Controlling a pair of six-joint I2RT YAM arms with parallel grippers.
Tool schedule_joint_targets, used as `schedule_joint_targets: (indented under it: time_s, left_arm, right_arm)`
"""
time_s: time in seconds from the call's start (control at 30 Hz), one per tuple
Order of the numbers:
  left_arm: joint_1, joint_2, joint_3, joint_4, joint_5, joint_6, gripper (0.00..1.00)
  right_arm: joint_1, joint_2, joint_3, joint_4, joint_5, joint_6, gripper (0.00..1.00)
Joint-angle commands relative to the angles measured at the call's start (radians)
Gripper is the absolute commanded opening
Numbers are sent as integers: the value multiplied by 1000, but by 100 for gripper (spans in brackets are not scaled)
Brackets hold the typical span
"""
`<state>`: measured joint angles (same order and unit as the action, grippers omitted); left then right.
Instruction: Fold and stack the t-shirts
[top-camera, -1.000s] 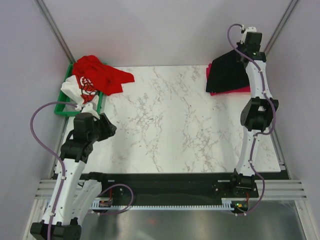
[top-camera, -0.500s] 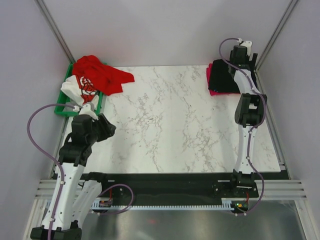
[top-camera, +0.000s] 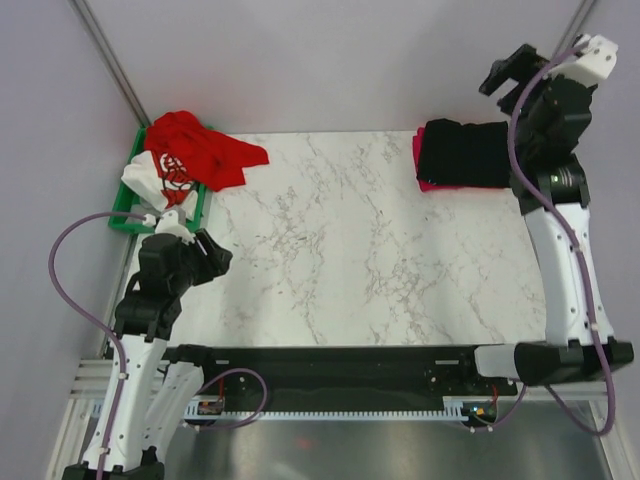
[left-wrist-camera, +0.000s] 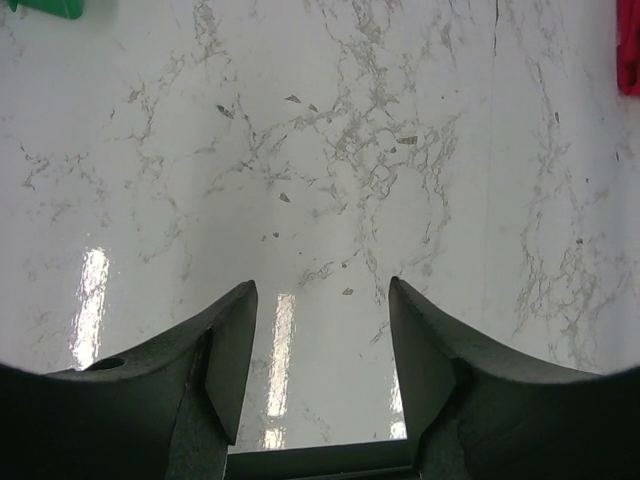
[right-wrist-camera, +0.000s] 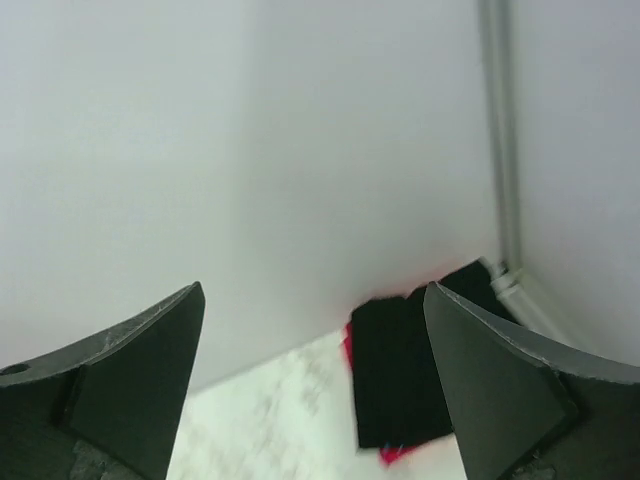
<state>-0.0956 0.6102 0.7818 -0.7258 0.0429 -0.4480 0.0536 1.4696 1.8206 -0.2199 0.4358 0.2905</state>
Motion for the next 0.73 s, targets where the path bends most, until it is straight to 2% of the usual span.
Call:
schedule_joint_targets:
  time_s: [0.0,0.1,0.17,0.2,0.3,0.4,0.5,0.6,0.7]
  left_arm:
    - [7,-10,8,26,31,-9,63]
    - [7,-13,7,28,31,-8,63]
    - [7,-12,4,31,32,-8,63]
    - [7,-9,4,31,35,-8,63]
    - [7,-6,1,35,35,-4,63]
    - [7,-6,-3,39,29,-4,64]
    - [7,5,-4,40,25,-3,64]
    - [7,6,-4,37,17,-6,63]
    - [7,10,-9,39,5,-6,64]
  right_arm:
    - [58,-109,-255,-133,-365,185,98]
    - [114,-248,-563,-156,-501,225,98]
    - [130,-353,-685,-176,-538,254,98]
    - [135,-394,-819,-177,-540,268,98]
    - [146,-643,-1057,-150,-598,324,98]
    - [147,-805,-1162,-169,-649,361,98]
    - [149,-921,-1181,-225,-635,381,98]
    - [150,-986,-1179,-240,-602,389,98]
    - [149,-933,-1120,-292,-585,351,98]
